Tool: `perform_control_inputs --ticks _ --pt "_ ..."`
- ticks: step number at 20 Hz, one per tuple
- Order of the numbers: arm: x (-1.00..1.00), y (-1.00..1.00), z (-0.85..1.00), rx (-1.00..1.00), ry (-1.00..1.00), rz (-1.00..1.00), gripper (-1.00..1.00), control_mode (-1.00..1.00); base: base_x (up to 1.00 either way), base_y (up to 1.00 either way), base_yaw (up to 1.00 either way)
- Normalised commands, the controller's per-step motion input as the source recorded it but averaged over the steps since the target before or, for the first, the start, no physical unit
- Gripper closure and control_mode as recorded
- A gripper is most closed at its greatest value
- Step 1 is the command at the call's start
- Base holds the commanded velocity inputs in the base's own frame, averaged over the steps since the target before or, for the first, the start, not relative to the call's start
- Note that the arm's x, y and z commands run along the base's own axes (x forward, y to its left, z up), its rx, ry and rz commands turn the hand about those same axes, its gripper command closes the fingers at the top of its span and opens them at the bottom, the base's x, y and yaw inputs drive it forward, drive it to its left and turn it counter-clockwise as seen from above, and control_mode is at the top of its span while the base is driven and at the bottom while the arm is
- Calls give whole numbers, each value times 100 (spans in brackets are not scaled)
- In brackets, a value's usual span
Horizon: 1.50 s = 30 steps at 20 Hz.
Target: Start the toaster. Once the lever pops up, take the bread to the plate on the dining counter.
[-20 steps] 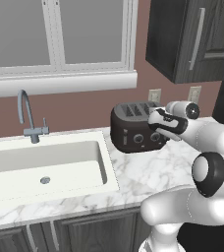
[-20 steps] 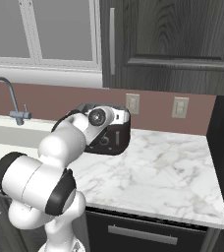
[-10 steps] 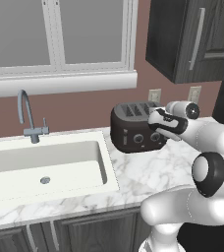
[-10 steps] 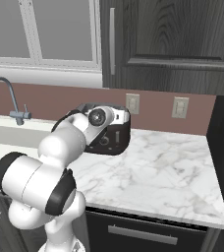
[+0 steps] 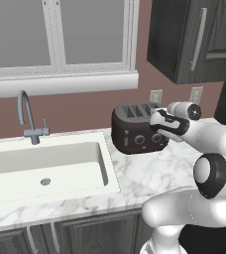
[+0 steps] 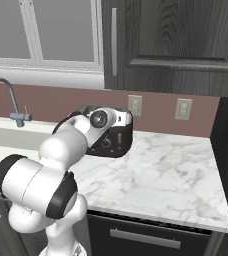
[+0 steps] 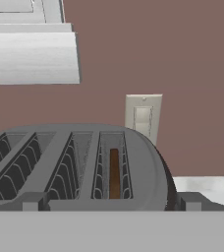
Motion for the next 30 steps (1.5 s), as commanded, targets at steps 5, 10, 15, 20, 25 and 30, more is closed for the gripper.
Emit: perform_control_inputs --ticks 5,10,15,20,25,30 --pt "0 0 0 0 0 0 -100 -100 0 0 0" --pt "0 0 0 0 0 0 -100 -100 0 0 0" --pt "0 0 0 0 0 0 -100 -100 0 0 0" --pt "0 0 0 0 0 0 -100 -100 0 0 0" --pt "0 0 0 0 0 0 -100 -100 0 0 0" --pt "0 0 0 0 0 0 -100 -100 0 0 0"
